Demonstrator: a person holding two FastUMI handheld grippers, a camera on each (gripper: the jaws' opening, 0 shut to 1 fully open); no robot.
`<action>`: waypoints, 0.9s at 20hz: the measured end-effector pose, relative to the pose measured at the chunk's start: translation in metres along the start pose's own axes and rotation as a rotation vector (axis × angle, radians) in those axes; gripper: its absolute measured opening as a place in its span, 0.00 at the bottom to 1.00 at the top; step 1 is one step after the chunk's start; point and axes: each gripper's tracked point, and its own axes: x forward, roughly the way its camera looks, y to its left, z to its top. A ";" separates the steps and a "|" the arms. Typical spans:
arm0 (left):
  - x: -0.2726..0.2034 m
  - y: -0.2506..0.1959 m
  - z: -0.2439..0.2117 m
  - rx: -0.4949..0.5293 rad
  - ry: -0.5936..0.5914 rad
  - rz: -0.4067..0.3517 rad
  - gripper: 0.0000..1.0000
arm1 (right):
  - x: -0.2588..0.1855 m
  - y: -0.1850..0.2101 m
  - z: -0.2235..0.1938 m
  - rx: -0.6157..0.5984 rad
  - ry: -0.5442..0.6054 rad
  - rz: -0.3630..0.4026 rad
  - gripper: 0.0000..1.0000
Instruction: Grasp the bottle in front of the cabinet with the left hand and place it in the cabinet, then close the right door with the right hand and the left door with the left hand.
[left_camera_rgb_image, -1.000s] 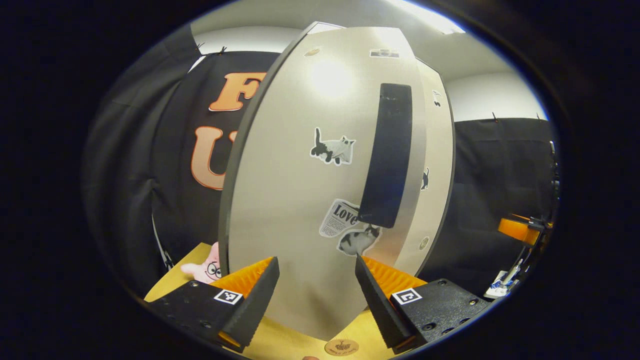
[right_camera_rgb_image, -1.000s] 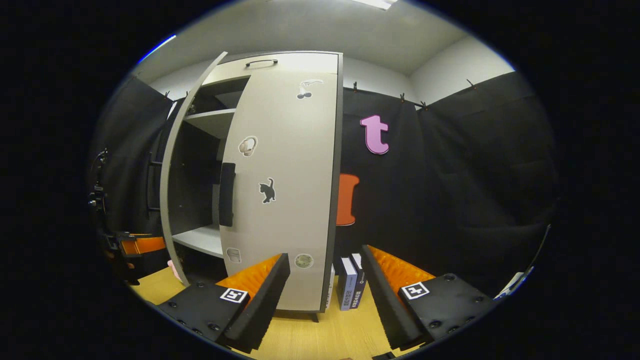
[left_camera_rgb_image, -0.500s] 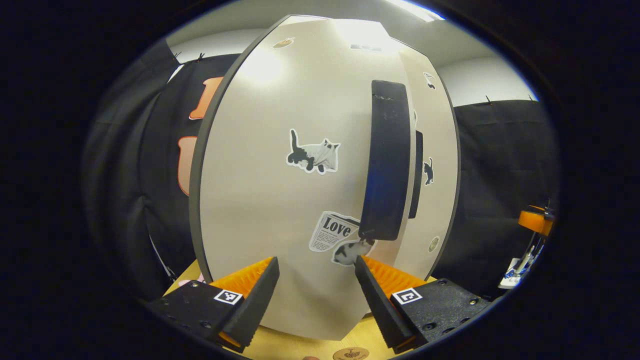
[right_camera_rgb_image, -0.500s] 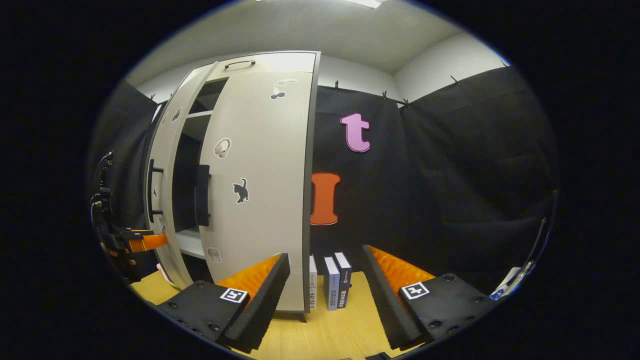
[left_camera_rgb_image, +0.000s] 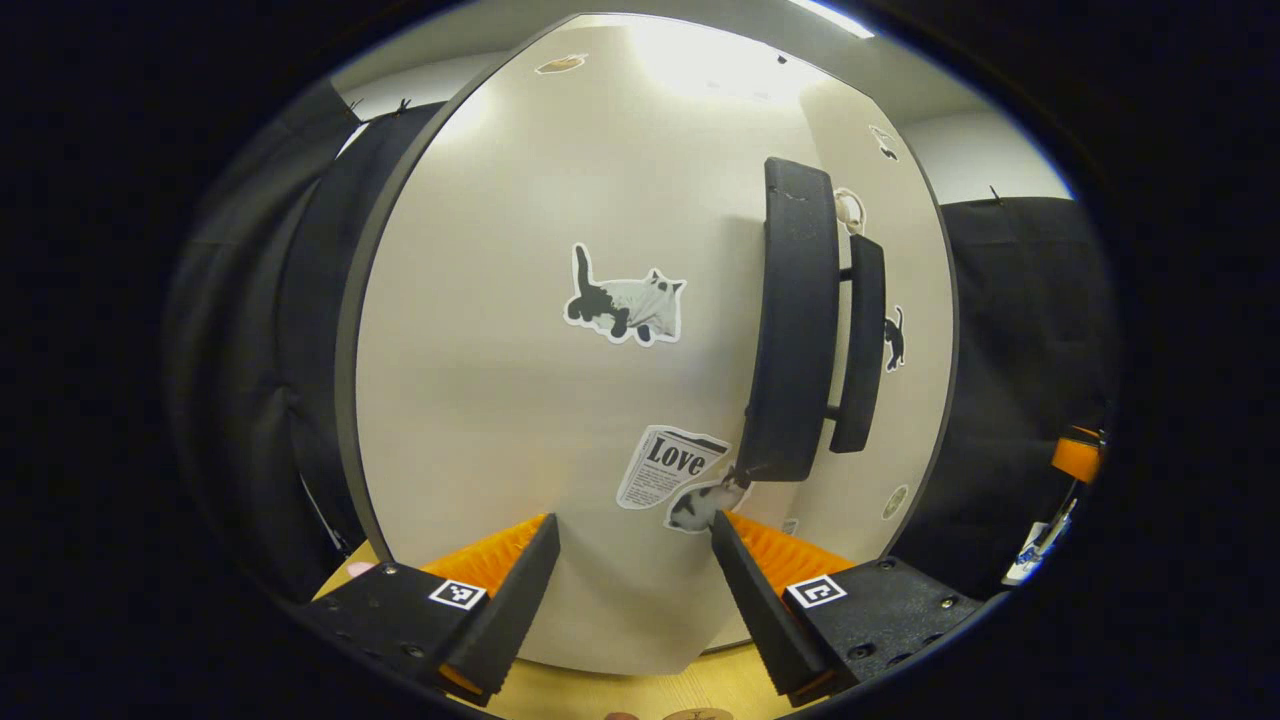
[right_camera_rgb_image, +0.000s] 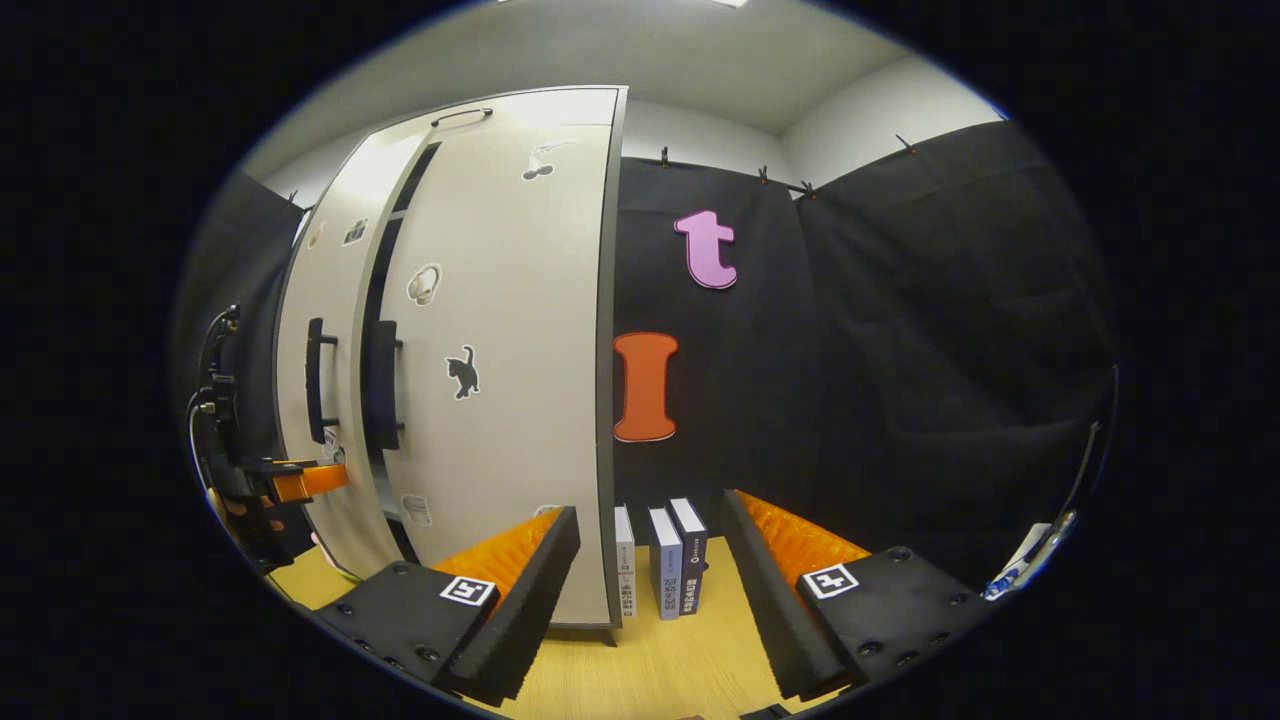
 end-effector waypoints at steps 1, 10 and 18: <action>0.001 0.001 -0.001 0.008 0.004 0.010 0.93 | 0.000 0.000 -0.001 -0.002 0.004 -0.001 0.95; 0.005 0.007 -0.013 -0.016 0.070 0.090 0.95 | -0.009 0.004 0.005 -0.006 0.010 0.011 0.95; -0.062 0.002 0.044 -0.042 0.024 0.076 0.94 | -0.025 0.004 0.032 -0.033 -0.033 0.032 0.95</action>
